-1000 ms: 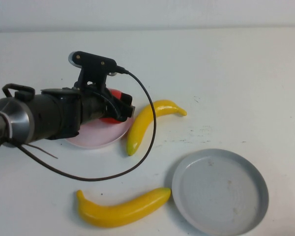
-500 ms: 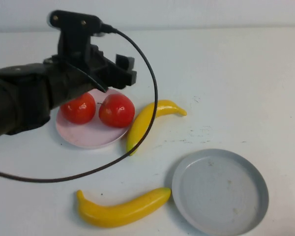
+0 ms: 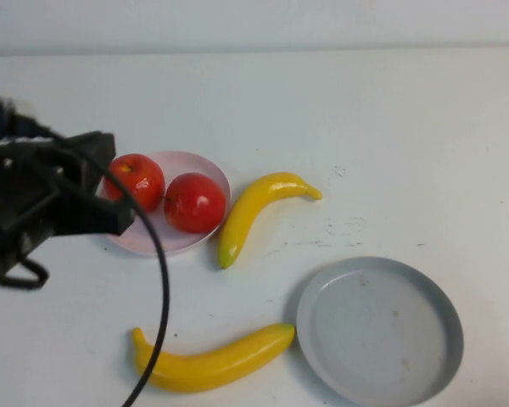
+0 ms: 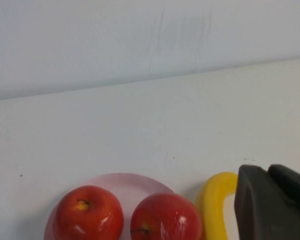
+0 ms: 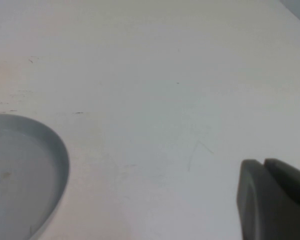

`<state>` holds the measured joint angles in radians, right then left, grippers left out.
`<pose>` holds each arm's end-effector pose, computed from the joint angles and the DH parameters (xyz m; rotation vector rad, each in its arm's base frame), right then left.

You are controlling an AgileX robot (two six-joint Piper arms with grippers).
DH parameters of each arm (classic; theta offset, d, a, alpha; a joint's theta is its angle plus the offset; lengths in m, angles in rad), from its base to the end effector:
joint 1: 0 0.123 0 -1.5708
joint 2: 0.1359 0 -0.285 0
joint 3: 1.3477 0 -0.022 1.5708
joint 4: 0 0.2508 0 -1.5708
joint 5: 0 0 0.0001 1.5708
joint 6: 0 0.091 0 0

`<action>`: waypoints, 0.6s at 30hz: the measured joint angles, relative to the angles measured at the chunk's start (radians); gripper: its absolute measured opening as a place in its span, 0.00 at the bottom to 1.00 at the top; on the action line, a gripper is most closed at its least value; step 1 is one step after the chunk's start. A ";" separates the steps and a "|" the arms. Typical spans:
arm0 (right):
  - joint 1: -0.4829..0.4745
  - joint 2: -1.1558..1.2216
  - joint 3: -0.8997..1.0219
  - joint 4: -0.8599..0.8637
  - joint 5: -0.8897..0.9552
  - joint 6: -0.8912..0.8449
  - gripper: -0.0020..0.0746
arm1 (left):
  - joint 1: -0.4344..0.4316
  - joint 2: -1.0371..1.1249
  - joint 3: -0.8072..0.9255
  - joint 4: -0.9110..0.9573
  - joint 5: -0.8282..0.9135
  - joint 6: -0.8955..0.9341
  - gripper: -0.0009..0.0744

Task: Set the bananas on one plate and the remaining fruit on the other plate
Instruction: Put another type of fruit in the right plate

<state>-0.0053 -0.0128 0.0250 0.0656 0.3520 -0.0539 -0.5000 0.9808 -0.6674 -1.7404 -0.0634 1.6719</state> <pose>0.0531 0.0018 0.1738 -0.0038 1.8471 0.0225 0.1893 -0.0970 0.3230 0.3456 1.7878 -0.3475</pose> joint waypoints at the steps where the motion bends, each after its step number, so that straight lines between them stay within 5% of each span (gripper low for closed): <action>1: 0.000 0.000 0.000 0.000 0.000 0.000 0.01 | 0.000 -0.024 0.012 0.000 0.000 -0.002 0.02; 8: 0.000 0.000 0.000 0.000 0.000 0.000 0.01 | 0.000 -0.210 0.198 0.000 -0.013 -0.020 0.01; 18: 0.000 0.000 0.000 0.000 0.000 0.000 0.01 | 0.000 -0.219 0.242 0.000 -0.048 -0.080 0.01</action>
<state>-0.0053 -0.0128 0.0250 0.0656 0.3520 -0.0539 -0.5000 0.7613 -0.4254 -1.7404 -0.1113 1.5920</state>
